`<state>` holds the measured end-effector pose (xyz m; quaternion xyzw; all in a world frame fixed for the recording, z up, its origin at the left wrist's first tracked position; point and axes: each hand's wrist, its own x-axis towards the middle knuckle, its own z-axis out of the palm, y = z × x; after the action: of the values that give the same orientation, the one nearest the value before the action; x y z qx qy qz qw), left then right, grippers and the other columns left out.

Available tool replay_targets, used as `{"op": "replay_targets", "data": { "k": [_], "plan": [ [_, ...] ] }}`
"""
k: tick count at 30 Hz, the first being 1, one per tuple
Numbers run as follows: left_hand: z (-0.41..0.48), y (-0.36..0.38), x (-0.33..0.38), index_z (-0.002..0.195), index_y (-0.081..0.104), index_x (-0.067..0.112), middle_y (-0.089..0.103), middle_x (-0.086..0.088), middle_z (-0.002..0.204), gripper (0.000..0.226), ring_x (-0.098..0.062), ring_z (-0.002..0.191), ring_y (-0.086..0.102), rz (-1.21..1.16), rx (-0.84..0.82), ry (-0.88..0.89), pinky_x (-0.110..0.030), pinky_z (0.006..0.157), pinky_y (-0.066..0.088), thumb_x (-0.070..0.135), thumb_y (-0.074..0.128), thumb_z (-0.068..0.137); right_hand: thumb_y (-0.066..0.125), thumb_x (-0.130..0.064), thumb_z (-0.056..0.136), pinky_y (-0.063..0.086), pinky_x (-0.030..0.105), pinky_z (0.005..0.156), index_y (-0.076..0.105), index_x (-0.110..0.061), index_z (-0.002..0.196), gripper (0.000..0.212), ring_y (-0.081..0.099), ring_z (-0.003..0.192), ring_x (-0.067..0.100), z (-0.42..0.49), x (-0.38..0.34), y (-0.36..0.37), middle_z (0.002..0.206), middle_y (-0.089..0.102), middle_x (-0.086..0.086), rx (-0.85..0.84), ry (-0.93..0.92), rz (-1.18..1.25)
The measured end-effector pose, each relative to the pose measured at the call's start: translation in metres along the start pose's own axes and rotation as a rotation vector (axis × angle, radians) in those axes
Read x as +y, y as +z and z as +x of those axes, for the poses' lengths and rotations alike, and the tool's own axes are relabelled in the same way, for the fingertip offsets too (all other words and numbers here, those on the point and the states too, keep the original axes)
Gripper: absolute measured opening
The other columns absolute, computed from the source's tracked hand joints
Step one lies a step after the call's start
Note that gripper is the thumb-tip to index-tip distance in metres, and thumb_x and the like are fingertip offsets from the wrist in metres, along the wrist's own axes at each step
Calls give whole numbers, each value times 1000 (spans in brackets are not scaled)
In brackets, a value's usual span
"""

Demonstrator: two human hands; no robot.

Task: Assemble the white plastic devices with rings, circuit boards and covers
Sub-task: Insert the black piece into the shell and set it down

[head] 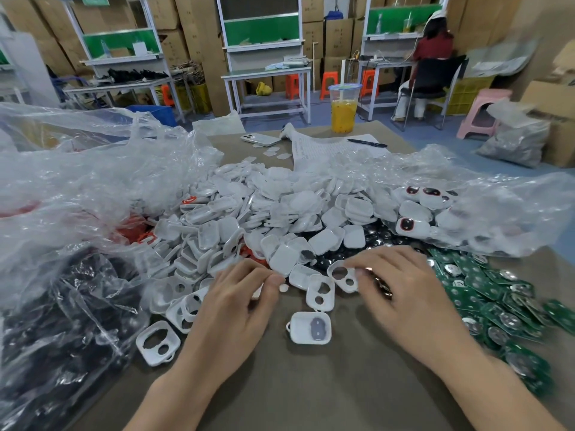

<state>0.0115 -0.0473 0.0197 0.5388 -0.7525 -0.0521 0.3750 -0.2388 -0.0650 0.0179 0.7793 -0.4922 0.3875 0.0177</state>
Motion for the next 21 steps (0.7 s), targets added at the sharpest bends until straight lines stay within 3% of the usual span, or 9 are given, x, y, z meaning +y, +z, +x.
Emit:
{"op": "replay_targets", "data": {
  "k": [3,6,9,14,21],
  "plan": [
    [0,2,-2,108,71,29,60,23,105,22,5,108,46,49,-12,-31,-25,94,38,32,50,103,56,-20,96,34,43,107,68,-24,122,29,52,117,24,2,9,-3,123,66,-2,54,246,-167],
    [1,5,-3,114,67,32,59,24,110,20,3,106,44,124,-71,-30,-27,97,34,32,54,99,48,-35,100,24,40,115,51,-30,142,43,37,134,22,2,12,-5,147,49,0,-189,429,-248],
    [2,7,-5,116,67,31,60,20,113,22,-7,108,51,204,-127,-14,-27,96,32,36,57,97,39,-42,101,23,35,113,50,-35,140,41,38,135,18,0,12,-3,145,47,-8,-260,440,-275],
    [3,8,-7,118,69,31,61,16,118,24,-12,111,53,233,-153,-50,-28,98,32,36,61,96,47,-33,101,30,34,104,61,-32,128,30,46,121,18,2,9,-5,129,58,-10,-221,400,-290],
    [2,7,-9,117,68,33,57,17,118,20,-5,111,46,181,-134,-63,-28,98,34,31,59,99,53,-24,100,29,33,101,63,-28,124,27,49,115,20,2,9,-9,125,59,-6,-193,362,-218]
  ]
}}
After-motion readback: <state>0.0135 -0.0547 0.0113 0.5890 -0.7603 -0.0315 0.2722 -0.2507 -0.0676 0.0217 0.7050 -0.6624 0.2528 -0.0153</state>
